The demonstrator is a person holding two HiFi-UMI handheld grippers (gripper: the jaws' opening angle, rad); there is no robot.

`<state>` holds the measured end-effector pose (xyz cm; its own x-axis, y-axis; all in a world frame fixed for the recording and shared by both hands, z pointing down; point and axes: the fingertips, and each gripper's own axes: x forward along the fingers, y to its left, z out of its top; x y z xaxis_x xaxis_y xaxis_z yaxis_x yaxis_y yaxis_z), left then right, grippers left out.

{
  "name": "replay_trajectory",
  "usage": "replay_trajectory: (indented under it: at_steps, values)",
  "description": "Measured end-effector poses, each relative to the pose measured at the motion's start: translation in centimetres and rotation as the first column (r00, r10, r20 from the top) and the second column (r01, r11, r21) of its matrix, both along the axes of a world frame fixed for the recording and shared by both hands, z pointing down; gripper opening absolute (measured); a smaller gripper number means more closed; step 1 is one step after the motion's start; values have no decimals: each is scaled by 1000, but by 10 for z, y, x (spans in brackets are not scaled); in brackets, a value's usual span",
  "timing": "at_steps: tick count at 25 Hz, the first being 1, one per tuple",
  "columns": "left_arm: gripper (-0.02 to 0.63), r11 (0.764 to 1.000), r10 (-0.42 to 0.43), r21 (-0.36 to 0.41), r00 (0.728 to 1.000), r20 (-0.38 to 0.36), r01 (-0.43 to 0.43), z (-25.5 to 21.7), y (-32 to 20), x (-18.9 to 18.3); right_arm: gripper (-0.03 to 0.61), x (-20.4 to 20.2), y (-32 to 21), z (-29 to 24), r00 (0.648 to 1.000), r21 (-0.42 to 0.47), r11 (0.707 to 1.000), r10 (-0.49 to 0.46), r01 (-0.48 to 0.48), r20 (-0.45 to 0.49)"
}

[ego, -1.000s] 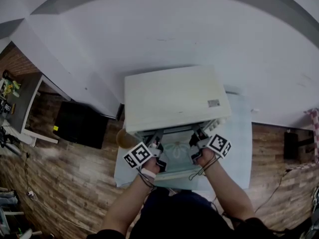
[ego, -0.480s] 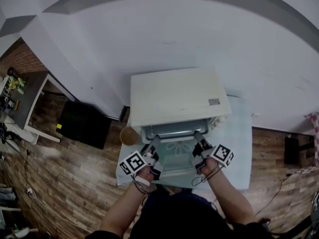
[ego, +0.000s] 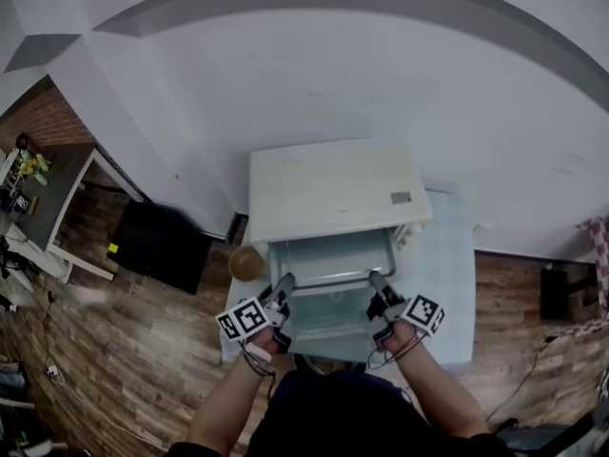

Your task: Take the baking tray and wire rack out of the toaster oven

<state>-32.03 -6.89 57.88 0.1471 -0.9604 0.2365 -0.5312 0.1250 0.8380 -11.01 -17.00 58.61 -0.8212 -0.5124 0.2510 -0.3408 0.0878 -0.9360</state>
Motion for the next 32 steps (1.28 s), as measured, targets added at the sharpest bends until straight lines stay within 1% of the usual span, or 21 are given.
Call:
replay_trajectory:
  at_steps: [4,8,15,16,17,18,19,20,23,26,28,32]
  values:
    - [109,1000,23,-6,999,25,-23,-3,15,12,110,10,13,-4,1000,1,1000,-13,13,-5]
    - [109,999,40,-12,999,24,-40,-5,27,20,110,18,25,-5,1000,0,1000,-11,11,-3]
    - [106,998,67,-10,998,-16,-67,-8,44,30,110,32,44,-4,1000,-19,1000,14,-14,-9]
    - [106,997,71,-13,997,-24,-71,-7,46,31,110,32,44,-7,1000,17,1000,2,-1,-13]
    - [104,997,79,-14,997,-27,-79,-7,48,32,110,30,41,-14,999,100,994,-31,32,-13]
    - [104,996,91,-12,996,-23,-91,-8,49,33,110,27,38,-23,997,207,975,-74,75,-12]
    - [101,994,106,-9,994,-18,-106,-9,50,34,109,25,36,-30,995,280,955,-103,103,-13]
    - [101,993,119,-8,993,-19,-119,-9,51,36,110,25,38,-33,994,299,948,-110,109,-12]
    - [101,988,155,-22,987,-30,-156,-3,57,37,110,31,50,-28,996,243,966,-79,84,-29]
    - [86,976,216,-35,976,-30,-217,1,64,39,105,35,61,-29,998,228,972,-46,51,-31]
    - [78,962,268,-50,963,-33,-269,7,67,42,103,37,66,-31,999,226,974,-27,32,-26]
    - [83,929,358,-78,932,-51,-361,17,72,48,109,43,80,-24,999,202,979,21,-16,-26]
